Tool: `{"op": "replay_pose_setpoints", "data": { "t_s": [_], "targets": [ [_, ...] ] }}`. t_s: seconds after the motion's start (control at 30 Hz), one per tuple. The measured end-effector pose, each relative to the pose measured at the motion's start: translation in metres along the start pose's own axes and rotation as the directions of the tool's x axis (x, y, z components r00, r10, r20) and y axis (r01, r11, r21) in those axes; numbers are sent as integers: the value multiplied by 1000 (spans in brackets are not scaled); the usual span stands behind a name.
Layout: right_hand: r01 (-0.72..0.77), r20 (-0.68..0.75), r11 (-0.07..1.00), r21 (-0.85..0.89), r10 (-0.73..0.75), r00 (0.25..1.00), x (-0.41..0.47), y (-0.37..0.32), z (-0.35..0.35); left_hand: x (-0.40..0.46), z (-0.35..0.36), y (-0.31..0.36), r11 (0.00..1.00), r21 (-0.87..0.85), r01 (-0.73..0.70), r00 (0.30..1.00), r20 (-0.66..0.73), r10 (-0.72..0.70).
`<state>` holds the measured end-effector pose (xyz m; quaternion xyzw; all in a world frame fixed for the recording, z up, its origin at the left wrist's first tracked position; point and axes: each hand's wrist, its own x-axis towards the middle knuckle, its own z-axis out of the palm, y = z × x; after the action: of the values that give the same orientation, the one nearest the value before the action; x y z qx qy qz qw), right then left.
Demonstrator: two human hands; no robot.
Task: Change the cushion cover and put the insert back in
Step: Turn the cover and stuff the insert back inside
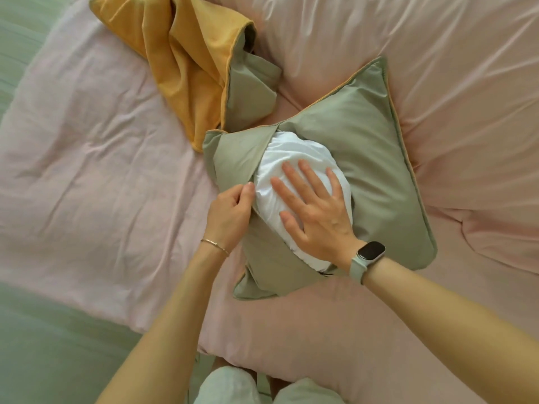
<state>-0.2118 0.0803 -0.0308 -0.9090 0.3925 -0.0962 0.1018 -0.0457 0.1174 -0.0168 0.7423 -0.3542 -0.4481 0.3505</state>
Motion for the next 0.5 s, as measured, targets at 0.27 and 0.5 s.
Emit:
{"op": "replay_pose_setpoints", "data": {
  "t_s": [0.27, 0.5],
  "targets": [
    [64, -94, 998, -18, -66, 993, 55, -12, 41, 12, -2, 25, 952, 62, -299, 950, 111, 291],
    [115, 254, 976, 184, -161, 954, 41, 11, 51, 38, -4, 16, 943, 200, -265, 956, 180, 230]
  ]
}}
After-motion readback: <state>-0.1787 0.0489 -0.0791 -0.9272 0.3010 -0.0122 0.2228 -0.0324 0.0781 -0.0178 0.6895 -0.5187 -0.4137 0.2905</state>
